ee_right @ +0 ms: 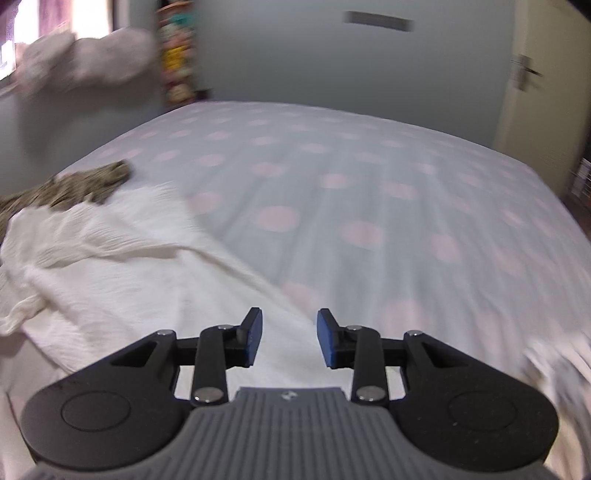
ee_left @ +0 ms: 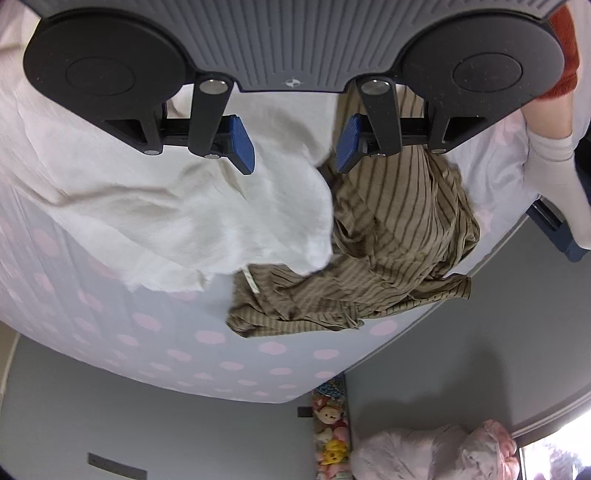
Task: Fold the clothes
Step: 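Lift the white shirt with the right tool while the left tool grasps another edge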
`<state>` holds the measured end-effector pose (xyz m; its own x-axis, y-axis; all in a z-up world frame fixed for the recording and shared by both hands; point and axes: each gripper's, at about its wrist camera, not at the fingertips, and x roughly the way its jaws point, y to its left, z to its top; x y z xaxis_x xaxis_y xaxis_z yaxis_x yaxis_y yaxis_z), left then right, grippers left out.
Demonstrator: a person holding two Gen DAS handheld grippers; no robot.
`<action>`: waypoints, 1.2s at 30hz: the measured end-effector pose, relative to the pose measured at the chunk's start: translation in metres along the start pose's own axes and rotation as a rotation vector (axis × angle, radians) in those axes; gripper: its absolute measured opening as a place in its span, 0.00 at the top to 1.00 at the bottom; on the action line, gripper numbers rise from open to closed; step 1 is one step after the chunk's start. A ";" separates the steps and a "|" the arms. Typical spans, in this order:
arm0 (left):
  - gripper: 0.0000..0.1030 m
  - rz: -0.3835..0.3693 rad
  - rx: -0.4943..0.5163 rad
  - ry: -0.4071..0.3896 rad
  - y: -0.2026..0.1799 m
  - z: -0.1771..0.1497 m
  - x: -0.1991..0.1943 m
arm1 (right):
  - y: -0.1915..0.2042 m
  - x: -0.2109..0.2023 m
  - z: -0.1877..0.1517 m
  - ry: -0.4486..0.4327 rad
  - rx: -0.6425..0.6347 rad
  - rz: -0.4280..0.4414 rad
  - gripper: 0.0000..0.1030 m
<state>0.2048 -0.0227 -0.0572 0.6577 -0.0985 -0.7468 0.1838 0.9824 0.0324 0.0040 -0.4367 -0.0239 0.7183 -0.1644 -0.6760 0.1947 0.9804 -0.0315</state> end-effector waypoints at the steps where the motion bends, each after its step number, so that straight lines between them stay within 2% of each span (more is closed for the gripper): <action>1: 0.54 -0.001 -0.004 -0.002 0.004 0.005 0.007 | 0.011 0.013 0.009 0.008 -0.028 0.025 0.65; 7: 0.53 -0.018 -0.023 -0.004 0.022 0.035 0.054 | 0.076 0.105 0.071 0.019 -0.192 0.170 0.58; 13: 0.54 -0.043 -0.028 0.023 0.028 0.060 0.100 | 0.133 0.204 0.132 0.026 -0.245 0.280 0.58; 15: 0.57 -0.044 -0.026 0.028 0.030 0.066 0.112 | 0.151 0.236 0.149 0.024 -0.288 0.307 0.59; 17: 0.67 -0.044 -0.020 0.047 0.032 0.071 0.125 | 0.164 0.265 0.166 0.021 -0.321 0.330 0.60; 19: 0.70 -0.059 -0.025 0.067 0.033 0.071 0.136 | 0.174 0.292 0.181 0.023 -0.341 0.347 0.60; 24: 0.81 -0.064 -0.022 0.113 0.034 0.064 0.153 | 0.180 0.342 0.194 0.093 -0.296 0.405 0.61; 26: 0.88 -0.069 -0.032 0.115 0.035 0.059 0.156 | 0.184 0.355 0.191 0.132 -0.286 0.429 0.72; 27: 0.91 -0.072 -0.035 0.108 0.035 0.059 0.154 | 0.185 0.359 0.188 0.143 -0.285 0.428 0.84; 29: 0.93 -0.074 -0.035 0.085 0.035 0.059 0.148 | 0.185 0.355 0.184 0.129 -0.283 0.435 0.95; 32: 0.94 -0.075 -0.034 0.055 0.034 0.064 0.133 | 0.183 0.334 0.185 0.087 -0.284 0.410 0.96; 36: 0.94 -0.076 -0.047 -0.003 0.033 0.079 0.098 | 0.164 0.285 0.202 -0.019 -0.283 0.360 0.97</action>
<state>0.3331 -0.0129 -0.0767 0.6451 -0.1734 -0.7442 0.1986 0.9785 -0.0558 0.3753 -0.3450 -0.0726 0.7197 0.1930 -0.6670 -0.2578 0.9662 0.0014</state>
